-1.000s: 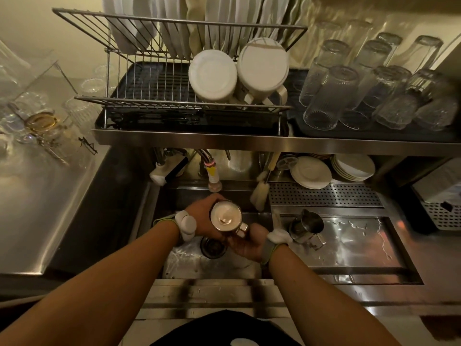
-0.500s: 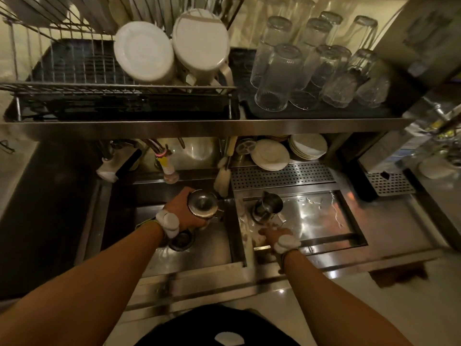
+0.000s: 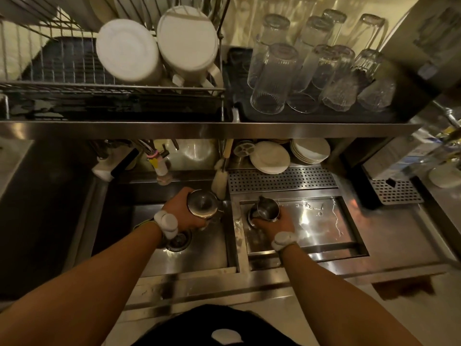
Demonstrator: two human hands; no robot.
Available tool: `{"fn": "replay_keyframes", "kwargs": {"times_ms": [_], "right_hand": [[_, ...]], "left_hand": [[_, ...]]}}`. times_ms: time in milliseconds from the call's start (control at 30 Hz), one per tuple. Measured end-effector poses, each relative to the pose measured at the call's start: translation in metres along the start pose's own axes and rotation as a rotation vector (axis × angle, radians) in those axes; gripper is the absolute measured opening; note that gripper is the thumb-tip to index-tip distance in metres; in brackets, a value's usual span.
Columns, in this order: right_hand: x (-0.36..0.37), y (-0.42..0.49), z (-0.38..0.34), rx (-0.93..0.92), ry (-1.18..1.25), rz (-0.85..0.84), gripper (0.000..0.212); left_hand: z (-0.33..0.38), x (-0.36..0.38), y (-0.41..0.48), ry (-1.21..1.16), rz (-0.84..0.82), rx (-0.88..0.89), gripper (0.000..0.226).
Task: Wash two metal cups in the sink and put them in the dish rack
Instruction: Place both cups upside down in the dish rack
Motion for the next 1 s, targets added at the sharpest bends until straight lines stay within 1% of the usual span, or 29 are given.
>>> {"fn": "replay_keyframes", "kwargs": {"times_ms": [100,167,267,400,467,567,600,633,733,767,867,933,1000], "right_hand": [[-0.006,-0.003,-0.006,-0.033,0.091,0.022,0.059],[-0.011,-0.003,-0.011,-0.062,0.136,0.029,0.060],[-0.011,-0.003,-0.025,-0.102,0.150,-0.043,0.066],[-0.004,-0.007,-0.040,-0.104,0.169,-0.143,0.062],[0.002,-0.009,-0.043,-0.080,0.178,-0.183,0.069],[0.010,-0.015,-0.048,-0.034,0.222,-0.191,0.094],[0.013,-0.018,-0.049,-0.021,0.244,-0.192,0.095],[0.016,-0.022,-0.051,-0.018,0.257,-0.197,0.090],[0.022,-0.033,-0.061,-0.046,0.285,-0.218,0.053],[0.024,-0.034,-0.063,-0.042,0.300,-0.235,0.049],[0.035,-0.041,-0.071,-0.032,0.305,-0.287,0.055],[0.046,-0.043,-0.077,-0.054,0.214,-0.334,0.059],[0.058,-0.049,-0.091,-0.120,0.066,-0.363,0.062]], "left_hand": [[0.002,0.000,0.001,-0.004,-0.002,0.000,0.087],[0.003,0.000,0.001,-0.011,-0.004,0.005,0.087],[0.009,-0.001,-0.002,-0.022,-0.001,0.006,0.086],[0.012,-0.003,-0.006,-0.050,-0.002,0.026,0.082],[0.010,-0.006,-0.009,-0.054,0.011,0.014,0.081],[0.002,-0.011,-0.015,-0.041,0.027,-0.009,0.081],[0.000,-0.014,-0.017,-0.040,0.031,-0.012,0.080],[-0.002,-0.017,-0.019,-0.039,0.038,-0.011,0.080],[-0.008,-0.025,-0.026,-0.024,0.040,-0.015,0.083],[-0.012,-0.028,-0.028,-0.018,0.039,-0.021,0.085],[-0.021,-0.040,-0.035,-0.025,0.053,-0.024,0.088],[-0.028,-0.047,-0.041,-0.040,0.053,-0.026,0.087],[-0.036,-0.055,-0.047,-0.056,0.051,-0.041,0.087]]}}
Point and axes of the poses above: each hand's wrist, its own y-axis towards the middle knuckle, its own x-axis out of the palm, z = x × y, the point moved 6 cm from there along y, towards the middle knuckle
